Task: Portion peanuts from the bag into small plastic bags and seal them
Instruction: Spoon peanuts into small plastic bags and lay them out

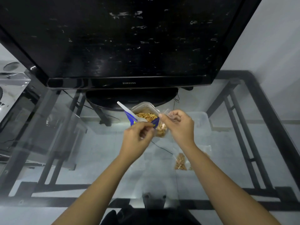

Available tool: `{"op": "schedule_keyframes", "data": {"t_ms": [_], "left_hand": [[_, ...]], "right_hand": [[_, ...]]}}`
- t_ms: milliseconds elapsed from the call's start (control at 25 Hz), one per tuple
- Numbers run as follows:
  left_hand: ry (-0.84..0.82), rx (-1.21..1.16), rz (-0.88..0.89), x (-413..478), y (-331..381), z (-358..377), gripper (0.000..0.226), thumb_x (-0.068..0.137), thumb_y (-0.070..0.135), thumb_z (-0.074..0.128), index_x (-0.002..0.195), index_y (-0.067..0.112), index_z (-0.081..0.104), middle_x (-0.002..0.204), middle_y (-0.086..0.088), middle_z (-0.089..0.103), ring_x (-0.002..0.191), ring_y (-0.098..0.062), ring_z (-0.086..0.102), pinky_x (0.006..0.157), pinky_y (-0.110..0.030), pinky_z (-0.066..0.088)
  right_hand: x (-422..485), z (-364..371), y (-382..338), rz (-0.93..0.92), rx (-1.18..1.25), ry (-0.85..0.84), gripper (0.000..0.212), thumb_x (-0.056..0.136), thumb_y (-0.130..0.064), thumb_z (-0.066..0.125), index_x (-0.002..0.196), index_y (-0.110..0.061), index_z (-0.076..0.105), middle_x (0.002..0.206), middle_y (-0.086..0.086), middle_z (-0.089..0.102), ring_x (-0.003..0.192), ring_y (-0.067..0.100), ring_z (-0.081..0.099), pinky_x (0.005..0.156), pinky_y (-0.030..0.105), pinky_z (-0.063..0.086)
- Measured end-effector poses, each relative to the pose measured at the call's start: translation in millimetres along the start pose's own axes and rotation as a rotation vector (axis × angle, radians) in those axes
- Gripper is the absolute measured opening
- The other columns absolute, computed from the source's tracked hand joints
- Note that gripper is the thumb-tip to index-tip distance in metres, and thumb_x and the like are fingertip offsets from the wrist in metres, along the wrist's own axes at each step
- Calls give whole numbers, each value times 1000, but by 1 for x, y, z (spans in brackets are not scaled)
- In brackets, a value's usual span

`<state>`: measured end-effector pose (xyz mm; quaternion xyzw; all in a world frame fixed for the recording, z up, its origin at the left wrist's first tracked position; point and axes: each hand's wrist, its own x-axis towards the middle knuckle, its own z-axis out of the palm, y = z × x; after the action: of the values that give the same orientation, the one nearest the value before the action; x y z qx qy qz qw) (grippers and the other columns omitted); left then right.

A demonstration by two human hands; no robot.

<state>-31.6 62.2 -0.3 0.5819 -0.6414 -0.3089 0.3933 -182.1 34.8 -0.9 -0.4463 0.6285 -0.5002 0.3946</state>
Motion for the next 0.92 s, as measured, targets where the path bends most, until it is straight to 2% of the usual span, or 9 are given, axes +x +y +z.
{"op": "schedule_keyframes", "data": {"t_ms": [120,240,360,480,560,640,760,840,920], "left_hand": [[-169,-201,-242,-5,-11,21,35,80,21,71,112,14,60,94,8,67,80,5,63,73,-9,50],[-242,-407,-390,-10,-30,34,25,83,11,67,106,3,64,87,-8,71,78,-9,68,78,-24,53],[-237,-457,-508,-17,-48,45,13,84,10,65,95,5,68,78,-8,69,70,-8,64,72,-21,53],[-276,-496,-650,-28,-61,57,12,86,12,63,95,7,68,80,-6,69,72,-10,62,69,-18,51],[-323,-409,-688,-36,-68,68,16,87,15,62,98,6,68,81,-5,68,71,-10,60,68,-19,49],[-351,-276,-669,-43,-72,78,13,86,16,64,93,6,69,73,-2,67,66,-12,60,66,-23,51],[-360,-96,-594,-49,-71,92,15,84,17,66,82,2,67,66,-7,66,62,-21,63,72,-35,58],[-385,85,-502,-50,-67,100,23,85,25,66,80,2,65,70,-13,69,67,-24,66,71,-33,56],[-362,265,-434,-51,-62,98,30,85,33,63,90,3,65,77,-14,71,75,-26,64,70,-30,49]], "right_hand": [[-7,1,16,52,10,-4,27,67,-32,81,67,-20,57,68,-3,65,60,6,60,58,24,49],[-11,-3,32,146,11,-66,27,68,-36,80,79,-21,60,81,0,69,68,9,64,63,29,54],[-9,-14,53,265,13,-194,20,80,-33,70,95,-22,62,91,-3,68,83,13,67,72,28,56],[-6,-27,75,233,-131,-253,10,83,-21,68,93,-20,67,88,-1,70,87,15,67,77,26,55],[-6,-32,89,180,-316,-227,10,82,-20,69,91,-15,71,86,1,71,79,10,65,74,16,52],[-8,-34,101,108,-530,-212,12,82,-20,69,90,-13,74,87,2,73,74,5,61,66,4,42],[-12,-36,117,91,-715,-225,13,84,-23,66,92,-16,74,92,0,74,77,9,63,68,16,46],[-14,-35,121,79,-794,-243,18,85,-22,64,99,-14,72,97,4,72,86,17,65,73,25,50],[-17,-32,119,29,-860,-229,29,86,-22,62,112,-11,66,102,8,68,93,23,62,76,29,48]]}}
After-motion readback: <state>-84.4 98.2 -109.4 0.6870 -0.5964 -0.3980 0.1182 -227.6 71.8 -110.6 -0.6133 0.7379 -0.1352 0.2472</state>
